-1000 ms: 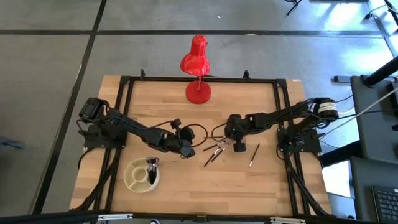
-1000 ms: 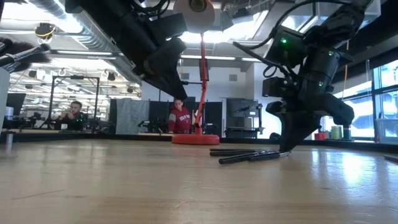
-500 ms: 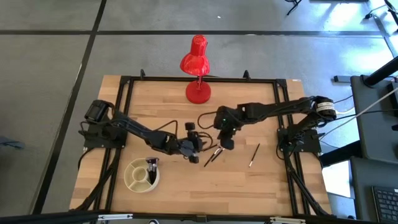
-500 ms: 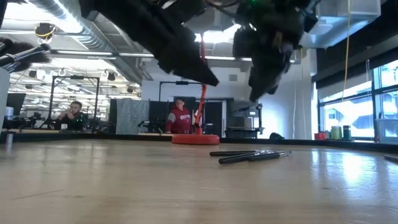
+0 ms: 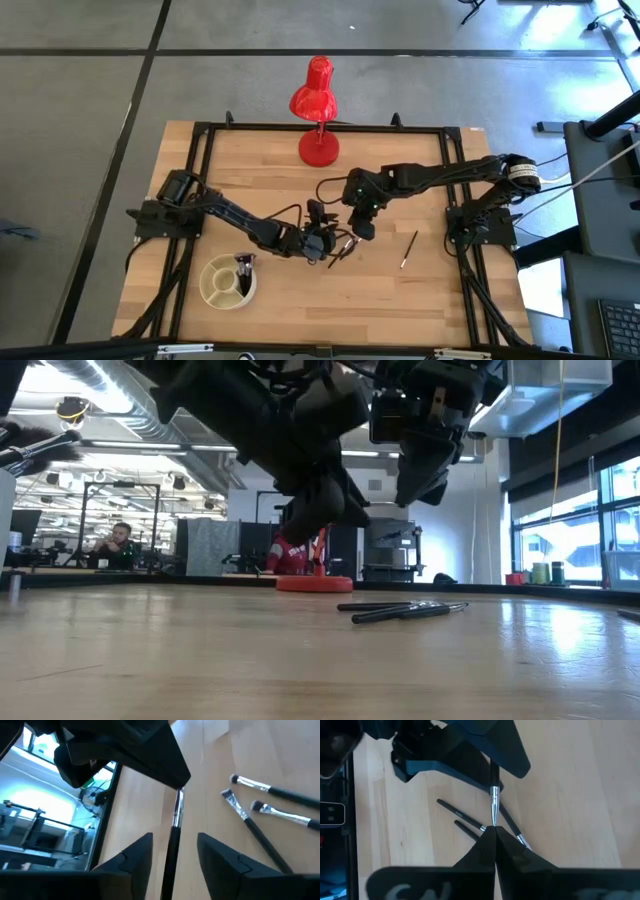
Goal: Put items in baskets/containers
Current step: Put the liner brush into the pen organizer
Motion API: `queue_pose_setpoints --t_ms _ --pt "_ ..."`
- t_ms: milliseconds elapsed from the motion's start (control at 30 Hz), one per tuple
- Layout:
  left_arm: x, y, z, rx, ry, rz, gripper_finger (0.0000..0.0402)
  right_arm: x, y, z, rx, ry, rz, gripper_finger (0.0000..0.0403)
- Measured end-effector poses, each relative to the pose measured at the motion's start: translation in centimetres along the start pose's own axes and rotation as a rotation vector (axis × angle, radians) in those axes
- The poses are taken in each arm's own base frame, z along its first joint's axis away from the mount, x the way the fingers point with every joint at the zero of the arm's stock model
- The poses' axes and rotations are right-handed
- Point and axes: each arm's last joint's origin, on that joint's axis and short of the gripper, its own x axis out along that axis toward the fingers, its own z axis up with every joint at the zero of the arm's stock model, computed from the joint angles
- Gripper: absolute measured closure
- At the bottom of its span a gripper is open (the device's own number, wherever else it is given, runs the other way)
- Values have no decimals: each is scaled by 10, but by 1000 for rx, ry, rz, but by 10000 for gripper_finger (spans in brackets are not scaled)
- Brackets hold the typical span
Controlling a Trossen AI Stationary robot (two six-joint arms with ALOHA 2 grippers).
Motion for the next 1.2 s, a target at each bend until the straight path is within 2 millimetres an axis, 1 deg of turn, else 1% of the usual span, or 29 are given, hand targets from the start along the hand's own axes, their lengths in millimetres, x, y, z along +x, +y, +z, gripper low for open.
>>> queue_pose_setpoints --t_ms 133,300,333,400,467,600,700,767,833,933,1000,1067,1133,1200 --pt "0 -1 1 -13 1 4 296 0 0 0 0 1 0 402" --pt "-1 -2 1 -48 -1 -4 375 0 0 0 -3 2 -2 402" --pt "-1 -2 1 -55 -1 -5 384 0 0 0 -6 2 -1 402" --pt "-1 -2 1 -76 -2 -16 386 0 0 0 -7 0 -7 400" --pt "-1 -2 0 -106 -3 -29 385 0 -1 0 -12 -3 -26 389" --pt "-1 -3 -1 -218 14 -22 385 -3 -1 -1 -16 4 -46 340" --pt "-1 -3 -4 -340 40 5 385 -20 2 4 -29 -25 -56 295" --pt "-1 -4 -7 -409 62 9 384 -36 6 6 -42 -92 -110 271" --pt "-4 -4 -7 -479 75 7 384 -51 8 7 -48 -168 -190 256" --pt "-11 -2 -6 -572 78 15 384 -72 14 4 -50 -267 -310 247" --pt "-17 0 -3 -615 74 37 384 -82 19 -1 -46 -364 -369 247" --pt "-25 4 0 -643 63 73 384 -85 23 -10 -46 -465 -393 249" --pt "-33 8 3 -671 46 112 384 -80 24 -23 -42 -572 -362 251" --pt "-42 11 5 -679 42 139 384 -70 23 -36 -49 -675 -300 251"
